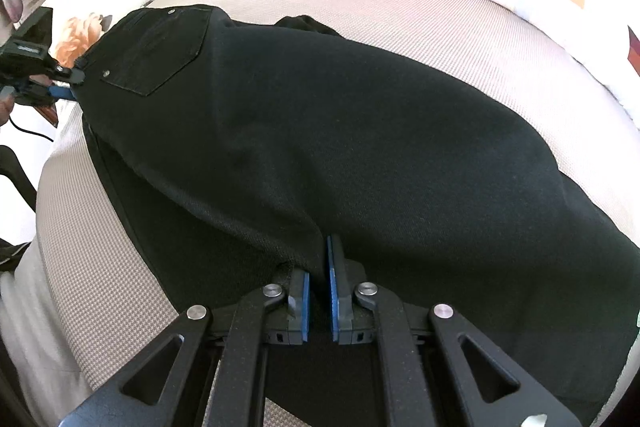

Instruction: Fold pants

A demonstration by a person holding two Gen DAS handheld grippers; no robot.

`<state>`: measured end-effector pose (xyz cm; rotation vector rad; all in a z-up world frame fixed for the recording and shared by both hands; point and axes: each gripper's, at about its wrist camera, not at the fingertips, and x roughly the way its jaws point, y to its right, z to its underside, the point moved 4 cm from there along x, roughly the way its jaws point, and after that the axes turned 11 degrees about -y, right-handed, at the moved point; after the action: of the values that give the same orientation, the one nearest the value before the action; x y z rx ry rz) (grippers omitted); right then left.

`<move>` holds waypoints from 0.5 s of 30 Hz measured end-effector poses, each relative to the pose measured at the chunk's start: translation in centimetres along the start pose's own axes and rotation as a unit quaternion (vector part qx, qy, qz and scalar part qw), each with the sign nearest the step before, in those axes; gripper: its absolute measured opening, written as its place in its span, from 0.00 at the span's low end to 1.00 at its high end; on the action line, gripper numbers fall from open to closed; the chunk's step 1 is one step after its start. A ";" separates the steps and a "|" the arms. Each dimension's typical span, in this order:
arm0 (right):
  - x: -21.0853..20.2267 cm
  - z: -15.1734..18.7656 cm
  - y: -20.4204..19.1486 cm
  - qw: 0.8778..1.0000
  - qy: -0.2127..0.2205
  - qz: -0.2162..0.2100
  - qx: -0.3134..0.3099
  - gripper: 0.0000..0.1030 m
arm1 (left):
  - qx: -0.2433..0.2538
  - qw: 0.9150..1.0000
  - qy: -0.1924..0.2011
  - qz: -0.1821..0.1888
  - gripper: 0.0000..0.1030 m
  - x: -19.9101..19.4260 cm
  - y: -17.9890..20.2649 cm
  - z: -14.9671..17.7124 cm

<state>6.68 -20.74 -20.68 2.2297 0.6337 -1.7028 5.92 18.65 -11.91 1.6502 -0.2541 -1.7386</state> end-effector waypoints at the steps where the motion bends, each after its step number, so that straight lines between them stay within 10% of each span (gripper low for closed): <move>1: -0.3 0.1 0.0 1.000 0.003 -0.002 0.003 0.07 | 0.008 1.000 0.005 0.003 0.21 -0.2 0.4 -0.2; 7: -3.9 1.3 -2.4 1.000 0.016 -0.003 -0.007 0.07 | 0.143 0.987 0.015 -0.072 0.20 -1.8 3.5 -1.6; 15: -0.5 3.8 -5.2 0.999 -0.041 -0.022 -0.021 0.07 | 0.174 0.975 -0.025 -0.133 0.24 1.3 0.7 -2.3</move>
<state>0.84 -18.05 -20.93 2.1214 0.6982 -1.7751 8.41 18.06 -12.87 1.9651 -0.3940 -2.0260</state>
